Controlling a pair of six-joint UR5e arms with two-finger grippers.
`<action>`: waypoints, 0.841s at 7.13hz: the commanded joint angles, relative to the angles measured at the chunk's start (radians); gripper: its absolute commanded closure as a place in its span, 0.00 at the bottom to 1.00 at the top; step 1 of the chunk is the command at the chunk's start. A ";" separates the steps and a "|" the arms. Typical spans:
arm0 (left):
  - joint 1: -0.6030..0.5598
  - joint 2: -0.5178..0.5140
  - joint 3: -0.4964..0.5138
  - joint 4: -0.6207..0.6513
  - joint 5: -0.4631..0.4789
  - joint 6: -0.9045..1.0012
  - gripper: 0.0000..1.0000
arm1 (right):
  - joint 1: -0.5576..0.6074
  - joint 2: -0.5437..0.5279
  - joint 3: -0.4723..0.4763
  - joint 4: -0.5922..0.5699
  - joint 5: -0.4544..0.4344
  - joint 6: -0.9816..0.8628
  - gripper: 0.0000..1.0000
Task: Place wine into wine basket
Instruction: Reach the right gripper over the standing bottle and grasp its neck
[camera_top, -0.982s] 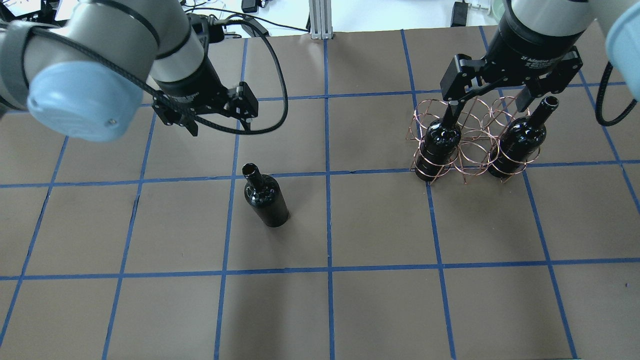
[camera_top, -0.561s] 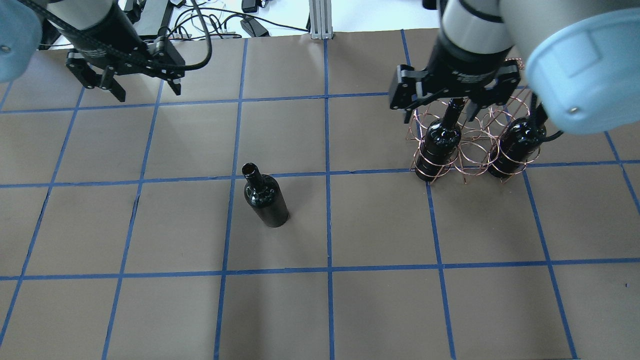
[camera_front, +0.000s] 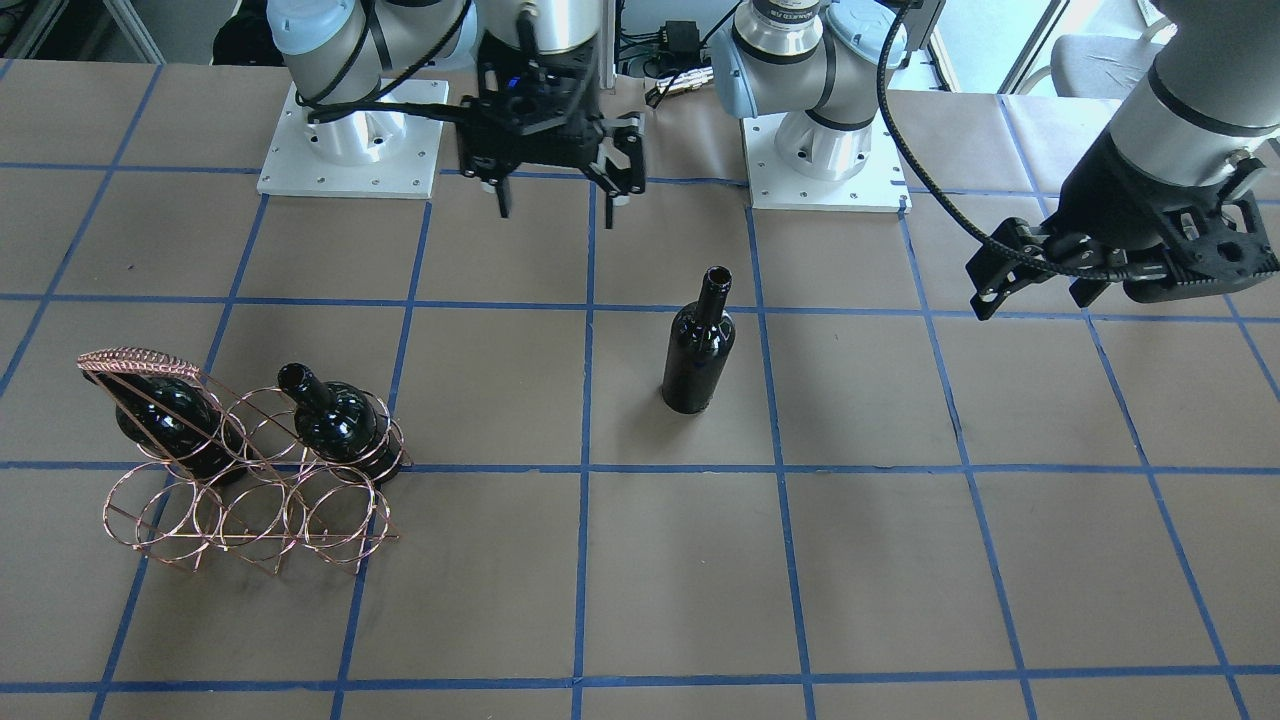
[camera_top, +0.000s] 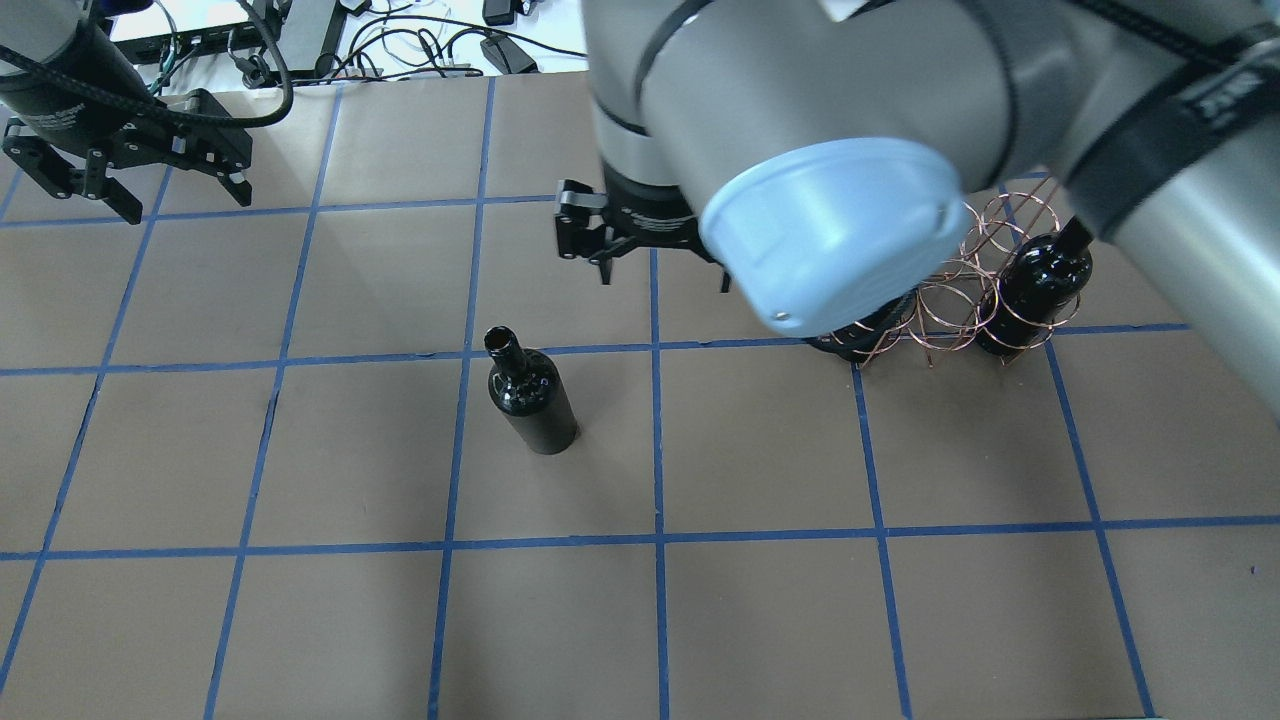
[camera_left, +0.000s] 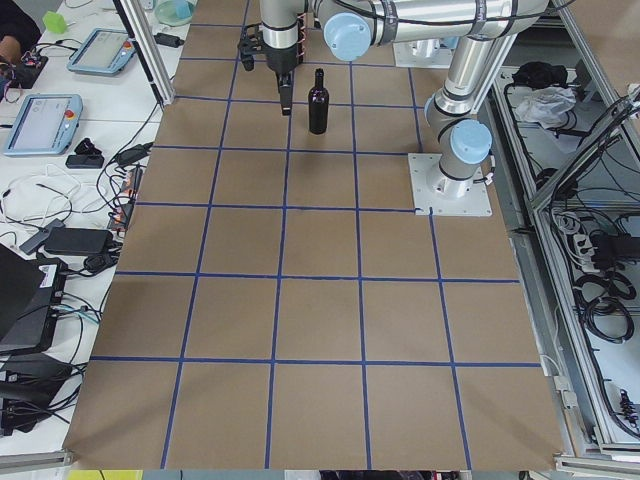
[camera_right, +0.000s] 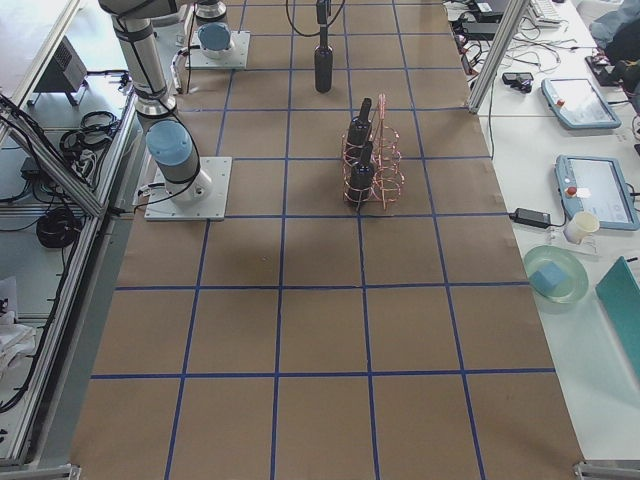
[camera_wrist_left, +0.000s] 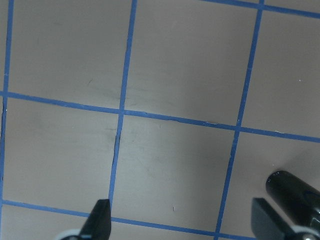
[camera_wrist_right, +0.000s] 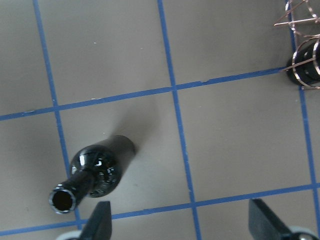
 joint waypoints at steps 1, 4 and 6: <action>0.054 0.014 -0.001 -0.006 0.003 0.008 0.00 | 0.098 0.108 -0.081 -0.041 0.003 0.206 0.04; 0.053 0.025 -0.001 -0.069 0.007 0.006 0.00 | 0.123 0.180 -0.069 -0.066 -0.005 0.207 0.04; 0.053 0.027 -0.001 -0.085 0.007 0.005 0.00 | 0.123 0.185 -0.026 -0.070 -0.002 0.167 0.04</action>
